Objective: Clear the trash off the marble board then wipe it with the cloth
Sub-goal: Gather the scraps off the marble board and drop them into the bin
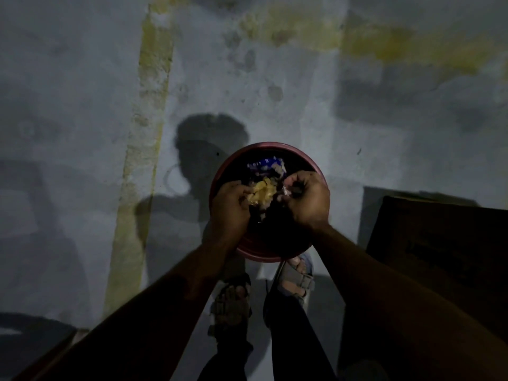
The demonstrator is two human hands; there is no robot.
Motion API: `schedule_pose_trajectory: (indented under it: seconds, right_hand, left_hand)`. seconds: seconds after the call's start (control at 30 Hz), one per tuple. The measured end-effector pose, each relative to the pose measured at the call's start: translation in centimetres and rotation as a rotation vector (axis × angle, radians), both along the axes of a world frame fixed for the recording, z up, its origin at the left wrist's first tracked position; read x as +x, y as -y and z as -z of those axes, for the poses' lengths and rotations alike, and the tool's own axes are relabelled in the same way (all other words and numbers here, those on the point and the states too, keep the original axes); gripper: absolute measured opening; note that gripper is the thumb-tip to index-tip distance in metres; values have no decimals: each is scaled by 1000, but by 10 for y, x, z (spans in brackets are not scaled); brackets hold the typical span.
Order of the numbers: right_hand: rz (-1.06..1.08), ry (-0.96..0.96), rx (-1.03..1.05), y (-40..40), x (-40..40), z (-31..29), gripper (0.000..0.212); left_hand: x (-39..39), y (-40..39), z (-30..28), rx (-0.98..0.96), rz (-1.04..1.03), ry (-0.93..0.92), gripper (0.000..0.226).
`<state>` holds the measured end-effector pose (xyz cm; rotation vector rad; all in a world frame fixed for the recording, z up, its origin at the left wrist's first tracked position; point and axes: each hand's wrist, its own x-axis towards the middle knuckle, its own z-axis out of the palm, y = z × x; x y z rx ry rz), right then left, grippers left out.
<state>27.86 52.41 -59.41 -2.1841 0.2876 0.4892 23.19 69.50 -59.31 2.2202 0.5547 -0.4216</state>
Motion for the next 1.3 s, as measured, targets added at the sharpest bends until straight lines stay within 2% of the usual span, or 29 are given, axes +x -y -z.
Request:
schedule_pose_trajectory:
  seconds: [0.13,0.2,0.27,0.4,0.5,0.67,0.93,1.03,1.13,1.3]
  right_hand:
    - [-14,-78,75,-4,-5,-2,25]
    - [-110,-117,89,-5,-9,-3,26]
    - [-199,-120,82,-3,-13,-4,36]
    - [-285,-130,22,4,-22,-21,44]
    - [-358,-125,-44,8,-29,-50,47]
    - [-437,-82,-117,14,-44,-158,53]
    - [-249,-12,-296,47,-108,-402,57]
    - [-150,50,-389,71,-149,-480,63]
    - [6,112,-490,105,-200,-543,65]
    - [268,138,-622,172,-298,-600,67]
  left_hand:
    - [-5,0,-4,-42,17,39,32]
    - [-9,1,-4,-54,57,2,38]
    - [-13,1,-6,-60,80,-68,46]
    - [-18,3,-27,17,230,-92,63]
    - [-22,7,-64,111,359,-66,69]
    - [-28,8,-168,171,460,-11,65]
    - [-54,30,-383,260,637,56,68]
    - [-70,58,-458,260,760,183,65]
    - [-92,97,-520,208,889,383,62]
    - [-131,189,-587,165,1197,574,63]
